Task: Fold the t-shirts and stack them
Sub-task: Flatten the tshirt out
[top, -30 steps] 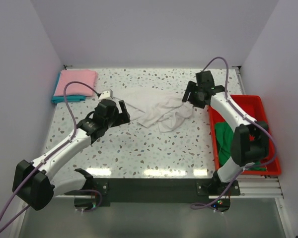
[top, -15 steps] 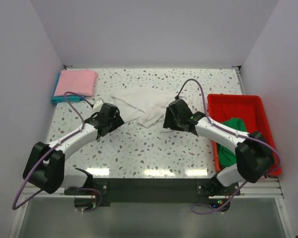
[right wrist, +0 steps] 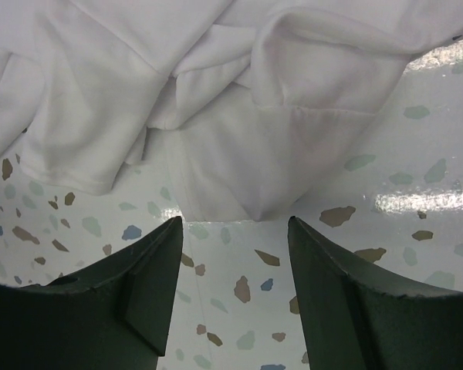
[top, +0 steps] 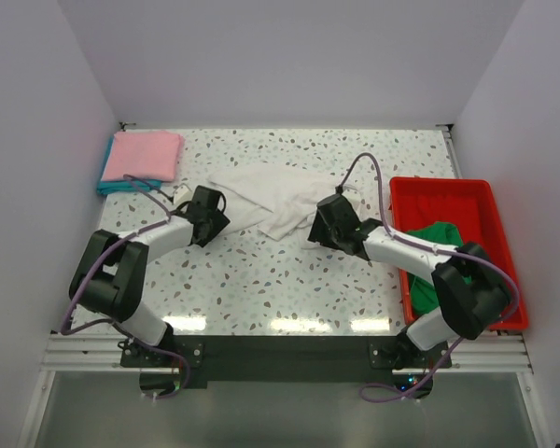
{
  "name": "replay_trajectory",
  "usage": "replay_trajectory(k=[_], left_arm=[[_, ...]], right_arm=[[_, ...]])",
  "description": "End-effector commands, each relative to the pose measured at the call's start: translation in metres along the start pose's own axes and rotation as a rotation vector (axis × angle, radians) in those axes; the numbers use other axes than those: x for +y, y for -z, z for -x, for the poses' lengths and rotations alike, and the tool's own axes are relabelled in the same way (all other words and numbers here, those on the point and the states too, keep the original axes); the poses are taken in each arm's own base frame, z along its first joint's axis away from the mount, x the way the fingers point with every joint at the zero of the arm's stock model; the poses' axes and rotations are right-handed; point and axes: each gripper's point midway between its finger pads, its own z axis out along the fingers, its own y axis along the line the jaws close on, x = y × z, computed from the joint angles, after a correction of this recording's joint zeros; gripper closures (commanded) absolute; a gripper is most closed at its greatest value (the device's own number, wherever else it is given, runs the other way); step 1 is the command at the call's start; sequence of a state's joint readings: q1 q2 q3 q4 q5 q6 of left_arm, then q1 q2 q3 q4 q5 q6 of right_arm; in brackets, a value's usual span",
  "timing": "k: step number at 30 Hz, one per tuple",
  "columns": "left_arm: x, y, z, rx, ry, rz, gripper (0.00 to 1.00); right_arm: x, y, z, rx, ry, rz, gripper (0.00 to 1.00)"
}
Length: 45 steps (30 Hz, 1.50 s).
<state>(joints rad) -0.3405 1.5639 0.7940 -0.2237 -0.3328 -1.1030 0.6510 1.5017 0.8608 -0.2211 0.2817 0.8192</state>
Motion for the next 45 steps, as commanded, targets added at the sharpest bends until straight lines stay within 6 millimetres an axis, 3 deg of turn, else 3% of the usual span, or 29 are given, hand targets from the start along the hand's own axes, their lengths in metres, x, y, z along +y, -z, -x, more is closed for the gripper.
replay_trajectory(k=[1, 5, 9, 11, 12, 13, 14, 16, 17, 19, 20, 21, 23, 24, 28, 29, 32, 36, 45], left_arm=[[-0.025, -0.006, 0.016, -0.038, 0.059, -0.049, 0.38], [-0.023, -0.013, 0.016, -0.046, 0.038, -0.024, 0.53], [-0.029, -0.013, 0.023, -0.058, 0.024, -0.033, 0.80], [-0.031, -0.008, 0.031, -0.067, 0.012, -0.033, 0.89], [-0.032, -0.004, 0.036, -0.075, 0.006, -0.036, 0.97], [-0.033, 0.000, 0.042, -0.089, -0.001, -0.037, 1.00], [-0.032, 0.012, 0.057, -0.130, -0.008, -0.033, 1.00], [-0.031, 0.026, 0.075, -0.176, -0.012, -0.036, 1.00], [-0.030, 0.043, 0.092, -0.216, -0.009, -0.049, 1.00], [-0.029, 0.061, 0.108, -0.255, -0.007, -0.059, 1.00], [-0.025, 0.077, 0.122, -0.288, -0.016, -0.069, 1.00], [-0.027, 0.089, 0.132, -0.313, -0.018, -0.083, 1.00], [-0.024, 0.119, 0.154, -0.370, -0.027, -0.101, 1.00], [-0.023, 0.129, 0.161, -0.390, -0.035, -0.110, 1.00], [-0.018, 0.183, 0.190, -0.493, -0.057, -0.148, 1.00], [-0.015, 0.202, 0.197, -0.527, -0.064, -0.163, 1.00], [-0.007, 0.233, 0.207, -0.583, -0.060, -0.186, 1.00], [-0.007, 0.251, 0.209, -0.591, -0.054, -0.216, 1.00], [-0.027, 0.285, 0.220, -0.610, -0.059, -0.326, 1.00]], right_arm=[[-0.008, -0.012, 0.015, -0.085, -0.052, -0.037, 0.39], [-0.011, -0.022, 0.008, -0.066, -0.046, -0.056, 0.39], [-0.014, -0.032, 0.012, -0.076, -0.048, -0.081, 0.39], [-0.018, -0.038, 0.010, -0.057, -0.036, -0.102, 0.57], [-0.015, -0.037, 0.012, -0.049, -0.036, -0.089, 0.71], [-0.018, -0.036, 0.017, -0.052, -0.043, -0.094, 0.95], [-0.017, -0.026, 0.027, -0.070, -0.053, -0.082, 1.00], [-0.021, -0.012, 0.046, -0.096, -0.056, -0.074, 1.00], [-0.022, 0.007, 0.059, -0.117, -0.063, -0.063, 1.00], [-0.022, 0.033, 0.087, -0.170, -0.074, -0.038, 1.00], [-0.027, 0.046, 0.093, -0.174, -0.072, -0.043, 1.00], [-0.019, 0.074, 0.115, -0.239, -0.075, 0.005, 1.00], [-0.022, 0.105, 0.133, -0.285, -0.077, 0.007, 1.00], [-0.021, 0.131, 0.146, -0.338, -0.081, 0.036, 1.00], [-0.023, 0.195, 0.172, -0.451, -0.089, 0.074, 1.00], [-0.026, 0.204, 0.173, -0.458, -0.086, 0.070, 1.00], [-0.025, 0.242, 0.189, -0.530, -0.089, 0.098, 1.00], [-0.028, 0.257, 0.196, -0.556, -0.084, 0.090, 1.00], [-0.024, 0.275, 0.209, -0.596, -0.068, 0.107, 1.00]])
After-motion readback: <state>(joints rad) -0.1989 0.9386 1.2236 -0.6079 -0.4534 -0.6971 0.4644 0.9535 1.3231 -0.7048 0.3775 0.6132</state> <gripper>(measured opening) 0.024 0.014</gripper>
